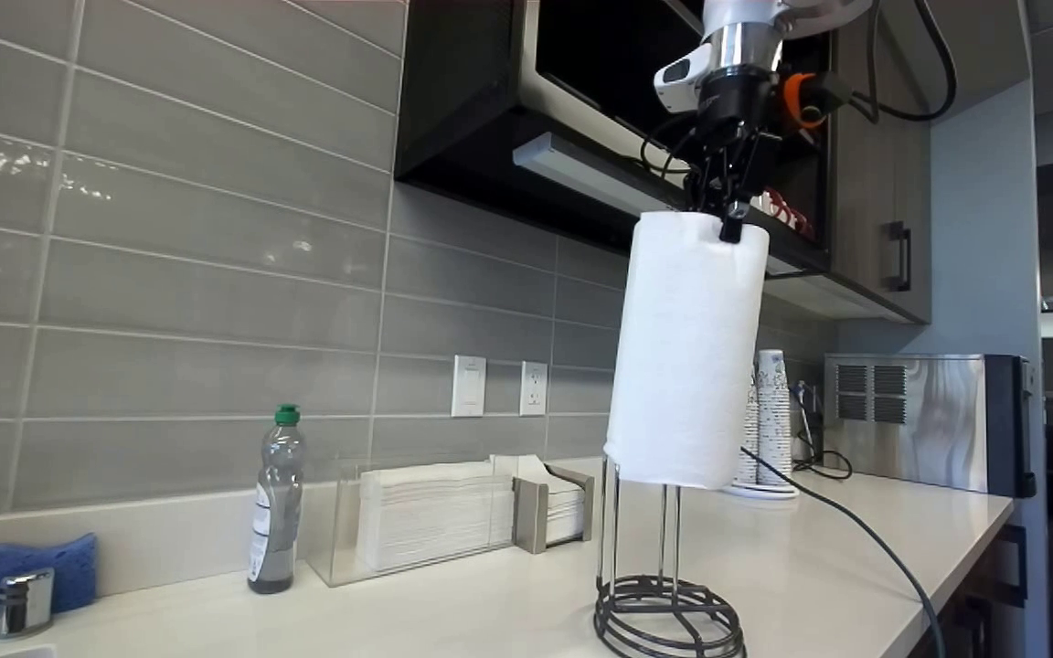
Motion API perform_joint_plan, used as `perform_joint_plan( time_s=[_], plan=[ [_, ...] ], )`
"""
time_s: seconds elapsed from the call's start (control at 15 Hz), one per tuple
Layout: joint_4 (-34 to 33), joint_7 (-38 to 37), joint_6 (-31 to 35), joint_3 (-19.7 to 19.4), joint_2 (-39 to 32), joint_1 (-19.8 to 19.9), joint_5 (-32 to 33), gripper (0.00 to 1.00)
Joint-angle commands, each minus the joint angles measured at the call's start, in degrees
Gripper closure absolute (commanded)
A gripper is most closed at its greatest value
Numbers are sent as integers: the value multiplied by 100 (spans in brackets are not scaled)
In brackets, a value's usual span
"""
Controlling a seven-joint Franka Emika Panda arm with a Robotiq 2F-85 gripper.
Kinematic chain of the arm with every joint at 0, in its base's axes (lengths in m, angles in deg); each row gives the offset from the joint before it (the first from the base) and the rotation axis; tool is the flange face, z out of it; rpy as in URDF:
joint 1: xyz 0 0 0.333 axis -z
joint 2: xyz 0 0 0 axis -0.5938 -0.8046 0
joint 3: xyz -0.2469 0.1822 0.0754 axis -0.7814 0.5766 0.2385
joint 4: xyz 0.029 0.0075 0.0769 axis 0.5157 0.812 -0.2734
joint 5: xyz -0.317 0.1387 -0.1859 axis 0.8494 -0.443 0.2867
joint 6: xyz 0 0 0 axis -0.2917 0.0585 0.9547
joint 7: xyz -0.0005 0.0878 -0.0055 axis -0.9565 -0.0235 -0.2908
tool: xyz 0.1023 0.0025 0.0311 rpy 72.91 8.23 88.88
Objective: Put the paper towel roll on the metal holder
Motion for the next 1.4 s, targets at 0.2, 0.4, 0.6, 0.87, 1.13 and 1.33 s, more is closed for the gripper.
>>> perform_joint_plan(
  time_s=[0.2,0.4,0.6,0.87,1.13,1.33],
  plan=[
    [-604,107,-413,153,-250,20,222,84],
    [-778,68,-520,195,-336,18,250,84],
    [-939,-29,-643,230,-412,24,281,84],
    [-997,-276,-780,247,-483,48,350,84],
    [-1099,-686,-847,274,-579,58,475,84],
    [-1140,-1112,-803,302,-643,60,452,84]
  ],
)
